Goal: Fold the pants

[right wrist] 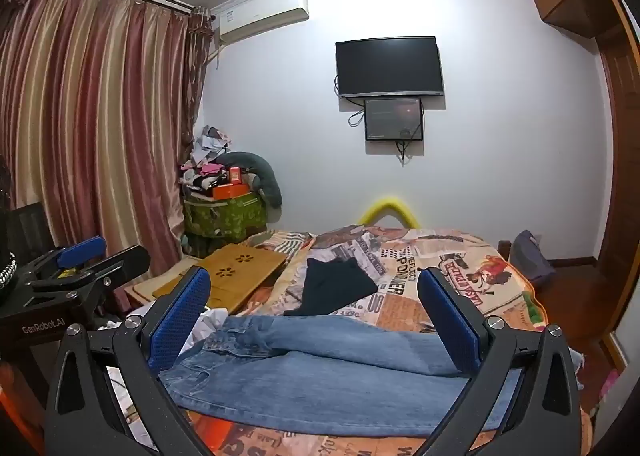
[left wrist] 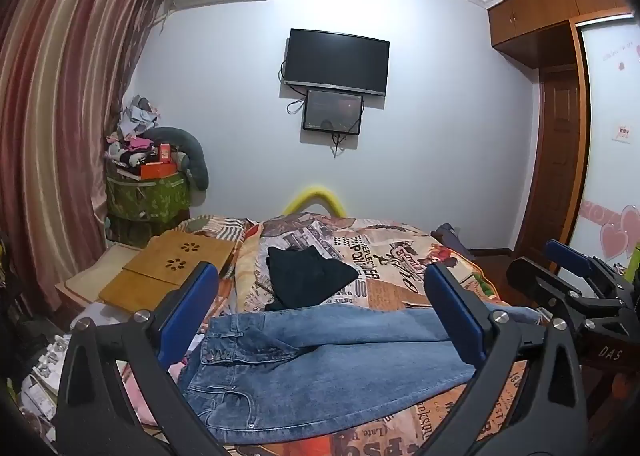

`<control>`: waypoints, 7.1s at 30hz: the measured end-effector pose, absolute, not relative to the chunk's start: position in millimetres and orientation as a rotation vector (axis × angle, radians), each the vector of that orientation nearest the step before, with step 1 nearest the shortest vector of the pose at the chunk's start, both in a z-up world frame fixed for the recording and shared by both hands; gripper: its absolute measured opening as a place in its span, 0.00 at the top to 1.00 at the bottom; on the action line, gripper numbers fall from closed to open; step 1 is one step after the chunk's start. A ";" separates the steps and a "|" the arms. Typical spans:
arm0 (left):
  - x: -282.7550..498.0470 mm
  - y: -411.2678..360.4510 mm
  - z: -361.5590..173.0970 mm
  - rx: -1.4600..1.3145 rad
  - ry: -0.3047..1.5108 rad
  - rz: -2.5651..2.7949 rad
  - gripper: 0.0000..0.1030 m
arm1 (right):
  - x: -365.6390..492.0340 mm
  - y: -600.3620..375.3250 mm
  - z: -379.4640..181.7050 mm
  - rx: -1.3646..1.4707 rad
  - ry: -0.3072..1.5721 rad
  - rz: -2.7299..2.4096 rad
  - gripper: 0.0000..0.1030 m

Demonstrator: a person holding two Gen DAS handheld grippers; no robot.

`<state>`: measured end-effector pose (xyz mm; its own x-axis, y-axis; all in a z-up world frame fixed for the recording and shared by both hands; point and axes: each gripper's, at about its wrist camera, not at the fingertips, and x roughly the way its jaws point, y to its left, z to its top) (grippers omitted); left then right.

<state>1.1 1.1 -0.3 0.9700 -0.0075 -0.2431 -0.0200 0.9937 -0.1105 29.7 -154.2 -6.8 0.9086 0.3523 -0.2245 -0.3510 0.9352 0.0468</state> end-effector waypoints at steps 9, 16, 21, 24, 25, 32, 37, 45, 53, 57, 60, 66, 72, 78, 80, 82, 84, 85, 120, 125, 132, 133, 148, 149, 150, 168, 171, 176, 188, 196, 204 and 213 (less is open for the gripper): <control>19.4 -21.3 -22.7 -0.083 0.255 0.006 0.00 | 29.5 -155.3 -6.6 0.006 0.236 0.362 0.00; 9.7 3.6 -8.7 -0.112 0.240 -0.020 0.00 | 40.2 -164.9 -8.3 0.005 0.239 0.358 0.00; 10.1 -0.7 -7.1 -0.099 0.240 -0.020 0.00 | 40.5 -171.3 -6.3 0.005 0.239 0.354 0.00; 10.2 -2.8 -6.4 -0.095 0.242 -0.023 0.00 | 42.8 -181.1 -8.7 0.007 0.239 0.348 0.00; 10.8 -2.9 -6.4 -0.096 0.243 -0.023 0.00 | 42.9 -181.6 -8.8 0.006 0.239 0.348 0.00; 10.3 -3.4 -4.0 -0.096 0.244 -0.024 0.00 | 42.7 -181.1 -8.6 0.006 0.239 0.348 0.00; 8.6 -3.0 -2.6 -0.097 0.244 -0.028 0.00 | 42.1 -180.4 -8.3 0.006 0.239 0.347 0.00; 8.6 -3.2 -3.3 -0.097 0.243 -0.027 0.00 | 42.0 -184.1 -9.2 0.009 0.239 0.348 0.00; 9.0 -4.0 -2.7 -0.096 0.243 -0.027 0.00 | 41.6 -182.6 -9.4 0.010 0.240 0.348 0.00; 8.4 -4.6 -2.3 -0.096 0.243 -0.027 0.00 | 41.9 -183.2 -9.5 0.010 0.241 0.349 0.00; 8.4 -4.8 -2.7 -0.095 0.244 -0.028 0.00 | 41.5 -185.0 -10.5 0.011 0.243 0.347 0.00; 8.3 -4.7 -1.7 -0.094 0.244 -0.026 0.00 | 40.7 -187.1 -13.6 0.013 0.244 0.345 0.00; 8.4 -5.1 -2.2 -0.094 0.243 -0.027 0.00 | 39.1 -186.2 -17.6 0.013 0.246 0.341 0.00; 8.8 -5.8 -2.2 -0.094 0.245 -0.028 0.00 | 39.7 -186.2 -16.5 0.014 0.247 0.343 0.00; 8.8 -5.7 -2.3 -0.095 0.245 -0.028 0.00 | 39.8 -186.1 -16.2 0.015 0.248 0.343 0.00; 9.1 -6.3 -2.1 -0.094 0.248 -0.029 0.00 | 39.0 -185.6 -16.6 0.017 0.251 0.343 0.00; 9.2 -6.3 -2.0 -0.093 0.249 -0.030 0.00 | 39.2 -186.2 -17.2 0.019 0.255 0.343 0.00; 9.0 -6.0 -2.3 -0.093 0.248 -0.030 0.00 | 39.7 -187.1 -17.1 0.020 0.257 0.343 0.00; 288.3 138.1 -171.5 -0.178 0.858 0.207 0.00 | 247.2 -213.3 -119.4 -0.203 0.610 0.429 0.00; 334.2 162.0 -218.7 -0.179 1.004 0.223 0.00 | 294.7 -211.1 -151.4 -0.233 0.754 0.518 0.04; 376.5 183.7 -279.4 -0.195 1.172 0.233 0.28 | 336.7 -199.8 -188.7 -0.257 0.933 0.641 0.16; 378.1 182.9 -282.7 -0.191 1.186 0.224 0.32 | 341.4 -197.3 -194.4 -0.262 0.956 0.655 0.19; 397.5 164.2 -309.5 -0.052 1.220 0.147 0.80 | 364.4 -182.2 -235.8 -0.201 1.145 0.800 0.64; 396.3 162.2 -308.0 -0.034 1.215 0.147 0.85 | 362.4 -181.8 -235.9 -0.194 1.156 0.810 0.69; 395.0 161.4 -306.7 -0.023 1.210 0.148 0.87 | 360.8 -181.8 -236.5 -0.195 1.160 0.814 0.78; 380.5 147.4 -177.3 0.022 0.900 0.179 0.95 | 350.1 -190.2 -145.6 -0.231 0.812 0.639 0.92; 353.0 149.1 -171.4 0.004 0.889 0.166 0.95 | 327.3 -190.7 -141.4 -0.261 0.804 0.660 0.92; 298.0 149.9 -163.7 -0.041 0.880 0.150 0.95 | 281.8 -191.2 -138.2 -0.293 0.794 0.679 0.92; 187.8 149.9 -186.2 -0.099 0.934 0.133 0.95 | 202.7 -194.2 -156.7 -0.285 0.824 0.664 0.93; 148.3 143.2 -236.4 -0.138 1.032 0.137 0.95 | 174.7 -201.0 -179.9 -0.190 0.865 0.651 0.93; 122.9 149.6 -238.8 -0.170 1.053 0.160 0.95 | 157.5 -220.8 -173.0 -0.110 0.878 0.616 0.90; 139.2 137.7 -186.0 -0.126 0.954 0.162 0.76 | 155.4 -322.8 -143.6 0.051 0.829 0.367 0.65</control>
<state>139.2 137.7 -186.0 0.5679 0.0822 -0.8190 -0.1932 0.9805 -0.0355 155.4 -322.8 -143.6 0.6168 0.3381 -0.7108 -0.2985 0.9361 0.1863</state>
